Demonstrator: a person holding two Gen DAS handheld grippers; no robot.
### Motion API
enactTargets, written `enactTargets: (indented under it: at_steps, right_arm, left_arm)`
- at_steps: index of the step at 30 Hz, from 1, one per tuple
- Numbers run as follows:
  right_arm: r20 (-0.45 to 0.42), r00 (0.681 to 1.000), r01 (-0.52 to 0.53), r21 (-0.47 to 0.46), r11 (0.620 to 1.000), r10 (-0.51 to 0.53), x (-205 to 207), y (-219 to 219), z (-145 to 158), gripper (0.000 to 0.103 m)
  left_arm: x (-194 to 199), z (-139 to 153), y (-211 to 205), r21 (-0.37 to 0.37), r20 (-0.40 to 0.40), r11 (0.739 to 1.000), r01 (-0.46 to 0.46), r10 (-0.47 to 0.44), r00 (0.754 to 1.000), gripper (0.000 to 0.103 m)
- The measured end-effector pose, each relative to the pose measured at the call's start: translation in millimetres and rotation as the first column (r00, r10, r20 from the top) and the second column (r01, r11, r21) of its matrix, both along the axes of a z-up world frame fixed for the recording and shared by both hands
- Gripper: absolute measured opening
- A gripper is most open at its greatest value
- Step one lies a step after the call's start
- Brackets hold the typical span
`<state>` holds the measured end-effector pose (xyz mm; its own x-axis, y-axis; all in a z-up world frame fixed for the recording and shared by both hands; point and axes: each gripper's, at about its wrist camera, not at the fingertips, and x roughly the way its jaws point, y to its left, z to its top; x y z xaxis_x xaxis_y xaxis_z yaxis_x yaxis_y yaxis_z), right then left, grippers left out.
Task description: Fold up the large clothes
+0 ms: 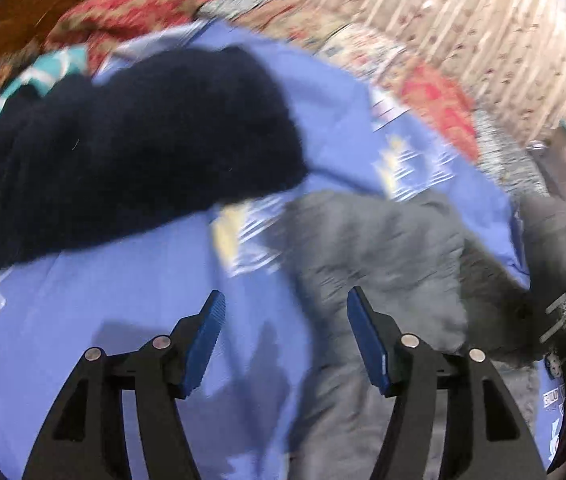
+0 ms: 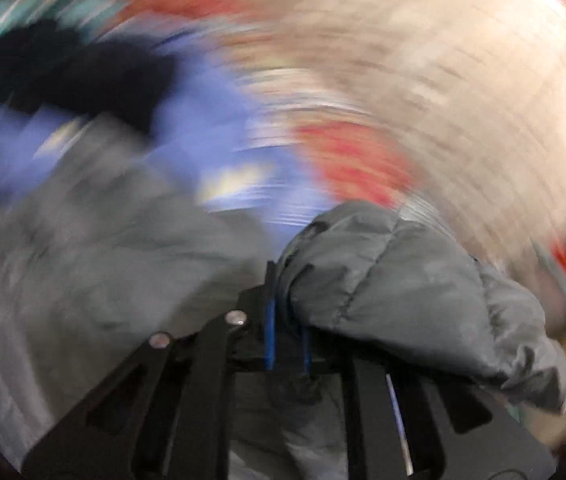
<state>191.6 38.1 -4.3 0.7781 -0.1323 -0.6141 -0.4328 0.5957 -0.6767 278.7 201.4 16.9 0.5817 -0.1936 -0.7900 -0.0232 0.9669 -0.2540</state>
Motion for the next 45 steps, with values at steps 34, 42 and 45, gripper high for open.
enactTargets:
  at_steps: [34, 42, 45]
  right_arm:
    - [-0.385, 0.738, 0.632, 0.682, 0.368, -0.554, -75.9, -323.1, 8.5, 0.089]
    - [-0.506, 0.687, 0.695, 0.667, 0.269, -0.521, -272.9, -300.9, -12.2, 0.089]
    - [-0.550, 0.656, 0.718, 0.665, 0.204, -0.517, -317.5, -302.3, -24.6, 0.089]
  left_arm:
    - [19.3, 6.8, -51.9, 0.090, -0.113, 0.967, 0.236, -0.226, 0.968, 0.089]
    - [-146.6, 14.1, -5.3, -0.049, -0.169, 0.954, 0.297, -0.301, 0.939, 0.089]
    - [-196.7, -17.8, -6.4, -0.085, -0.258, 0.946, 0.313, -0.325, 0.910, 0.089]
